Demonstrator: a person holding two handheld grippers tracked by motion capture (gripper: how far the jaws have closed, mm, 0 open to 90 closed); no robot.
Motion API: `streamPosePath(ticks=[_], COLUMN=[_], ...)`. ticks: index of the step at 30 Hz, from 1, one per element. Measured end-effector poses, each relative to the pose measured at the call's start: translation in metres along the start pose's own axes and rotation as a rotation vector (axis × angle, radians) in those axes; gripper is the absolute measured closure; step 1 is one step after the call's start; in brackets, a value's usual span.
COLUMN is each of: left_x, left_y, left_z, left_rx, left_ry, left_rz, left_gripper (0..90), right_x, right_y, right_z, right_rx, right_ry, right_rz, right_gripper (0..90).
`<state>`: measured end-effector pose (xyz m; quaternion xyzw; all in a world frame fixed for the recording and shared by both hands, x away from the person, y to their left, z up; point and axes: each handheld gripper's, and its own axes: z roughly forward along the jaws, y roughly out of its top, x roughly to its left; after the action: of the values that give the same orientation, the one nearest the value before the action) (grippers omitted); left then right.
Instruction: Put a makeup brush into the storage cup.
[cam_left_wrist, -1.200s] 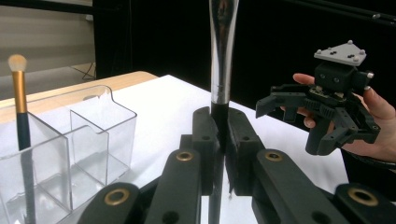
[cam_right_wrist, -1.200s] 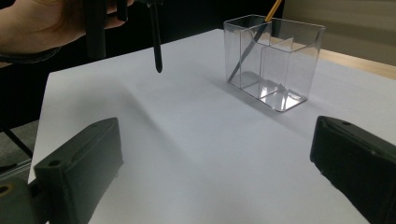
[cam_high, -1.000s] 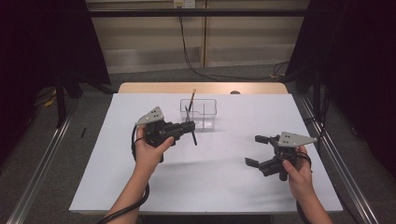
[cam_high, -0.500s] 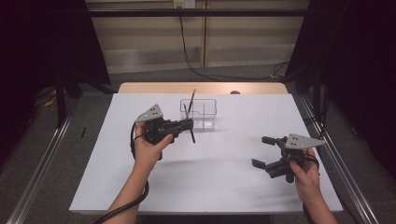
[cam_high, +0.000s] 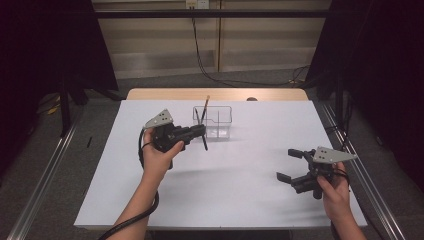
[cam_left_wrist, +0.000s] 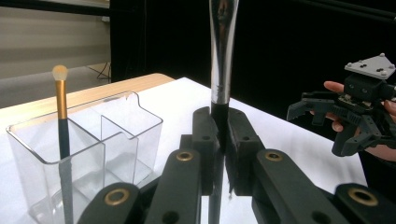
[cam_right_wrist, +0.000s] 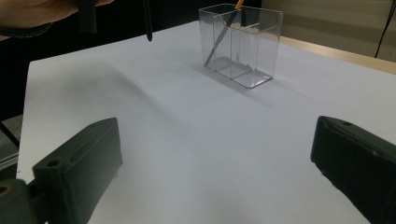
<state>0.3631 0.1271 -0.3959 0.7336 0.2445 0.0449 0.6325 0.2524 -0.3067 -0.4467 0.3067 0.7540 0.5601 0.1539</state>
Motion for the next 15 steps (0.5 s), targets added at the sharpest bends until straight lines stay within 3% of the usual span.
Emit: streamPosePath(ticks=[15], left_x=[0.012], left_y=[0.013], left_z=[-0.001], left_rx=[0.004], left_ry=[0.041], left_rz=[0.014], left_gripper=[83.7], right_x=[-0.004], right_y=[-0.006], right_z=[-0.013], right_rx=[0.006], right_ry=[-0.024], right_rz=[0.005], right_gripper=[1.3])
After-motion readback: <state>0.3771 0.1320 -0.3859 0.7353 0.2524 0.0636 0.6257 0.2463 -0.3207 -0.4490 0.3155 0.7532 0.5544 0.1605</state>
